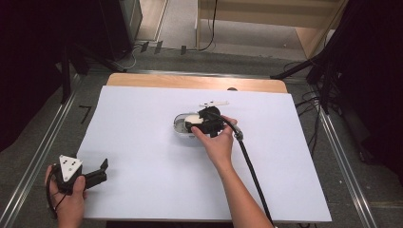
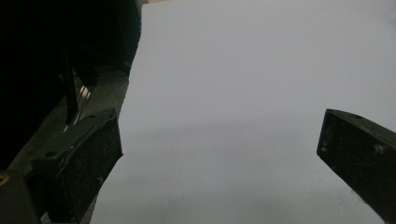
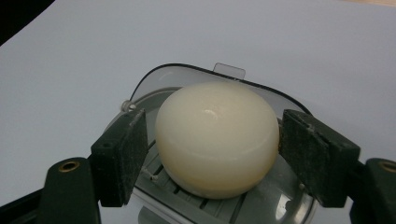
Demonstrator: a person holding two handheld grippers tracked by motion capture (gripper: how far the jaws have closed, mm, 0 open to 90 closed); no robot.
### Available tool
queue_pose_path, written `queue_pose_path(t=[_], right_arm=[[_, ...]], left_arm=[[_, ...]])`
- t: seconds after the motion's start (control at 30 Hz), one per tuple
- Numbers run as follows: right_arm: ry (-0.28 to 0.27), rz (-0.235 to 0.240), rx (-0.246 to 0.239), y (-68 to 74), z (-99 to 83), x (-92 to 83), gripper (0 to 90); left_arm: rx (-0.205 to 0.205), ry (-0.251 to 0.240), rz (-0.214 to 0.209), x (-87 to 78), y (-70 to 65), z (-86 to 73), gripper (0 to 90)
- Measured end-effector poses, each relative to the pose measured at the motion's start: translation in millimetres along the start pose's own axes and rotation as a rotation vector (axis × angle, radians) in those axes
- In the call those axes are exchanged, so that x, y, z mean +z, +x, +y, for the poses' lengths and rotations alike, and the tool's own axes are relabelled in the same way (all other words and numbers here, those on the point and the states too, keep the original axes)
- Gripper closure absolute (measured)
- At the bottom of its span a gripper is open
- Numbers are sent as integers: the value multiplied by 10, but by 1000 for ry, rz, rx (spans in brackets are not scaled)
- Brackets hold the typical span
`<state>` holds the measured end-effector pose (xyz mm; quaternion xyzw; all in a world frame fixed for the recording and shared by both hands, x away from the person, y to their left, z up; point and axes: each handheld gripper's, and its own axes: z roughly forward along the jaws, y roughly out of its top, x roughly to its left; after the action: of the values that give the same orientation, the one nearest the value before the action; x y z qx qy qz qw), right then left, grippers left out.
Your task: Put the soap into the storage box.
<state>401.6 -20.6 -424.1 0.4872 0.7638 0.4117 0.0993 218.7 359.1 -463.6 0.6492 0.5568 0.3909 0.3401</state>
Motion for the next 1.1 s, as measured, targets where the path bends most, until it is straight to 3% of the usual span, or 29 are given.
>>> queue_pose_path(t=[0.27,0.7,0.87,1.1], right_arm=[[-33,10,-3,-38,20,-130,251],[-107,-11,-6,-246,-129,-431,215],[-102,-16,-16,-301,-201,-501,138],[-104,-32,-7,-412,-320,-588,129]], left_arm=[[-1,0,0,0,0,0,4],[4,-2,2,2,-6,-1,5],[3,-3,3,1,-6,-1,4],[0,-3,4,1,-4,-1,5]])
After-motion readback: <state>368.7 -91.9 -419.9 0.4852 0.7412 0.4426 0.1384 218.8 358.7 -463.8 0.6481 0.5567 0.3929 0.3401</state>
